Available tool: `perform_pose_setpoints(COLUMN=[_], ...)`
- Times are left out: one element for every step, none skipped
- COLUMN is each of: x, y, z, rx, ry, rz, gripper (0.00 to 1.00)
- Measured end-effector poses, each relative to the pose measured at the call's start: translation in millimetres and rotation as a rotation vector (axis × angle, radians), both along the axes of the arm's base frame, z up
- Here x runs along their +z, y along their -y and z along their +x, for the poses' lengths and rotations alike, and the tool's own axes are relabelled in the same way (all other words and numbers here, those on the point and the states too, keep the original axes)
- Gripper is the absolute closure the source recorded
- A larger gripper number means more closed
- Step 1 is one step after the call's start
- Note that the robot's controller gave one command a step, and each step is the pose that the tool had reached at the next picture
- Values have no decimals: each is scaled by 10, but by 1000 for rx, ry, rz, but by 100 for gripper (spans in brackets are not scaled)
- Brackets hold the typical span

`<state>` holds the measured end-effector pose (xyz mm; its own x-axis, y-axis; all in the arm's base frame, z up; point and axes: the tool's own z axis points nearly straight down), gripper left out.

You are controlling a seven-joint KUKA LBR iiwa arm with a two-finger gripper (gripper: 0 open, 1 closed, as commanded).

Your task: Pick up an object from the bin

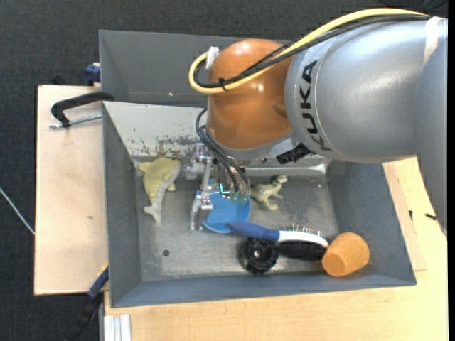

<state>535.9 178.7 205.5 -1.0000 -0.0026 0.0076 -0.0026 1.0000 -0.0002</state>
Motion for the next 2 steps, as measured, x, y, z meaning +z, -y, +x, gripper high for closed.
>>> perform_pose_setpoints(x=[-1320, -1227], y=[572, 548], z=[319, 350], rx=[43, 44], ry=[14, 23], rz=[3, 5], gripper=[0, 100])
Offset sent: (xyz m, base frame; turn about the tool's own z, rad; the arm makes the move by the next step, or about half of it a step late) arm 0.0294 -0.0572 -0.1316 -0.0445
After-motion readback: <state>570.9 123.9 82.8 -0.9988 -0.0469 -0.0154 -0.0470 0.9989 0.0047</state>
